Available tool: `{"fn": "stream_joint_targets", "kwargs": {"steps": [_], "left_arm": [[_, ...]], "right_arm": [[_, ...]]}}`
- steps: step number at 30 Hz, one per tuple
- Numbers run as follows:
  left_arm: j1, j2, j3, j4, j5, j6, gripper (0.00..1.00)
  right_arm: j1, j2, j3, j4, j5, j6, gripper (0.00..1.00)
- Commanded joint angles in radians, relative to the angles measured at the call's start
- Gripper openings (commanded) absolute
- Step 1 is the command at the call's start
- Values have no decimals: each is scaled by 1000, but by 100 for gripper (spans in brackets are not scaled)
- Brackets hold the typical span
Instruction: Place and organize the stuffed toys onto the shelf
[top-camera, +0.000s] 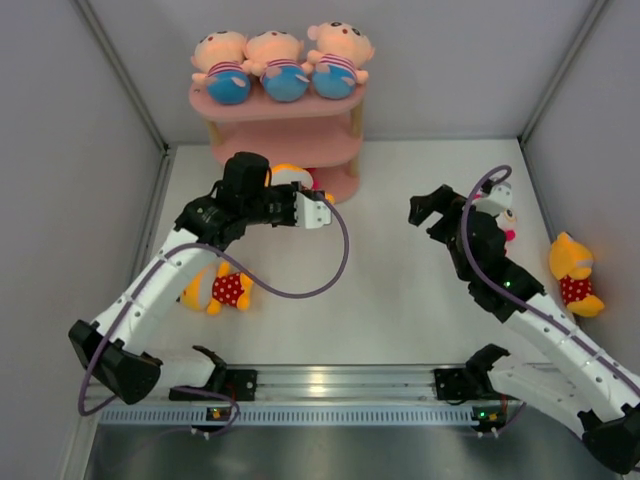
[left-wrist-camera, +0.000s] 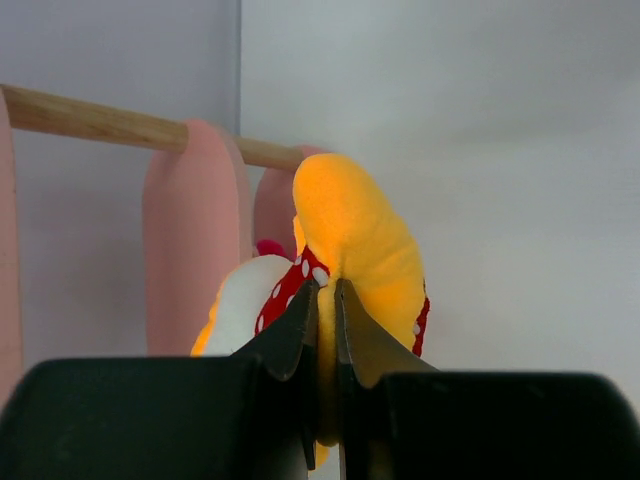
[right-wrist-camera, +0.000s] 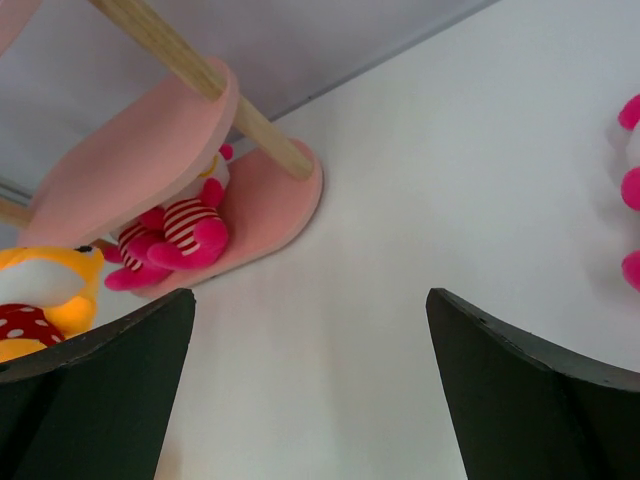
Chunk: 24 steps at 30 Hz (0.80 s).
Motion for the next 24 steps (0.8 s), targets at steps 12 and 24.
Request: {"fn": "stream_joint_targets", "kwargs": {"steps": [12,24], "left_arm": [[14,133,65,290,91,274,0],[118,374,239,295,246,372,0]], "right_arm": [[-47,-42,-61,95,50,-105,100],[-75,1,-70,141,48,-131,100]]}}
